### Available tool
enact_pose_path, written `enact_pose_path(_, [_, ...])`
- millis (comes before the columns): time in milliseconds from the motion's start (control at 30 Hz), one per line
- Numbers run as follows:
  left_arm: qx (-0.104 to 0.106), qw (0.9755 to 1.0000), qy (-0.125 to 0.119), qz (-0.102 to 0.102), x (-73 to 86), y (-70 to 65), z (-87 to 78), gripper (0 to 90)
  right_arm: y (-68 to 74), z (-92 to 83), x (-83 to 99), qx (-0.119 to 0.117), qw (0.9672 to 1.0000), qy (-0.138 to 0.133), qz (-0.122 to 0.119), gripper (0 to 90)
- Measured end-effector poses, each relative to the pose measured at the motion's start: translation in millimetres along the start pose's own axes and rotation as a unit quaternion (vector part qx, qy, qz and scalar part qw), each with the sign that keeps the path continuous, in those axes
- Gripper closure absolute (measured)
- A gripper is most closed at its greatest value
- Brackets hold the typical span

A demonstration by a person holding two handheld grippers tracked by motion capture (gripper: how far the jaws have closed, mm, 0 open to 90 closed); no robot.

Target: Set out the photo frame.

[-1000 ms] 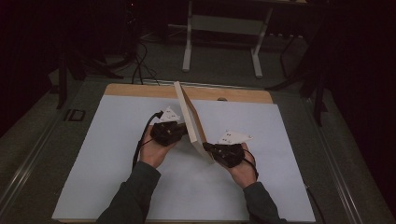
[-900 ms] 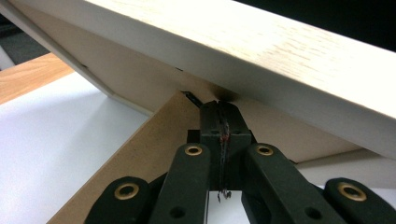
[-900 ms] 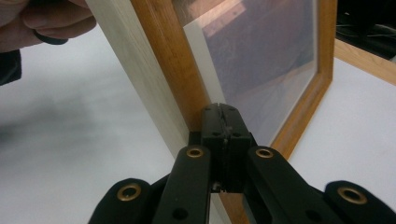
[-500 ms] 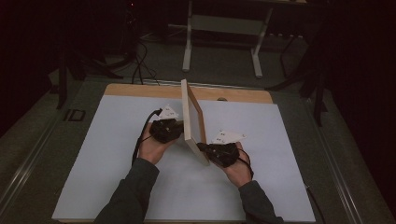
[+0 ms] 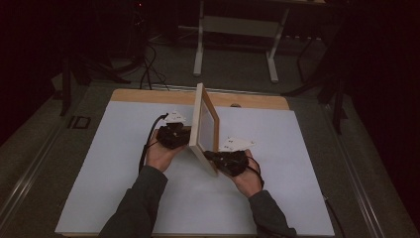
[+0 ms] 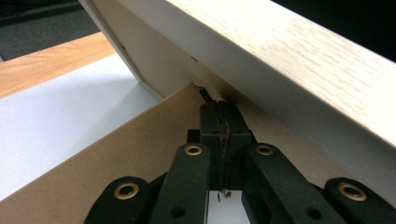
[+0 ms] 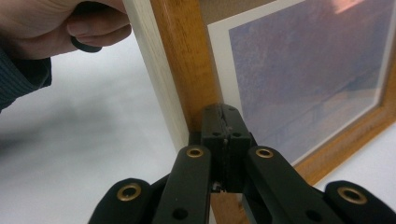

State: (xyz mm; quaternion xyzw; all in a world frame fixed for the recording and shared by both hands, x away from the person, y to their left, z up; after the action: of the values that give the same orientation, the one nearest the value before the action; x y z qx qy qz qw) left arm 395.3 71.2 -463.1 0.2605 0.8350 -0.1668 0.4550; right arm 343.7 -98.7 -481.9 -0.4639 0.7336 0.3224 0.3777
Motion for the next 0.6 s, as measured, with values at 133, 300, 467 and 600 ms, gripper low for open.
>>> enact_pose_path(133, [0.001,0.9999,-0.003,-0.012,0.7,3.3,-4.5,89.9,0.5,2.0,-0.7,-0.001,1.0000,0.000,-0.003,90.0])
enact_pose_path(300, [-0.010,0.9995,-0.003,-0.030,1.4,11.6,-15.6,80.4,1.1,2.1,0.6,-0.002,1.0000,0.002,-0.001,90.0])
enact_pose_path(467, [-0.014,0.9988,-0.005,-0.048,0.9,16.7,-30.2,71.2,2.3,2.3,0.9,-0.002,1.0000,0.004,-0.003,90.0])
enact_pose_path(600, [-0.016,0.9977,-0.011,-0.065,0.2,21.4,-39.8,64.3,3.7,4.3,0.1,-0.005,1.0000,0.005,-0.005,90.0])
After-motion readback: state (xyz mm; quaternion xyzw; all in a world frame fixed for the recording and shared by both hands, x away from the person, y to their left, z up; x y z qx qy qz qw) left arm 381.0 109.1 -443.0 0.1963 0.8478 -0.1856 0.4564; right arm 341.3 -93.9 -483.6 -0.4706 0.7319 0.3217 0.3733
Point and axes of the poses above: each handheld gripper's, and its own axes: z roughly forward along the jaws, x roughly out of its underside, y roughly to its left, the point moved 4 cm from there along z, roughly forward along the jaws, and after that the axes turned 13 degrees about -x, right-handed, at the moved point
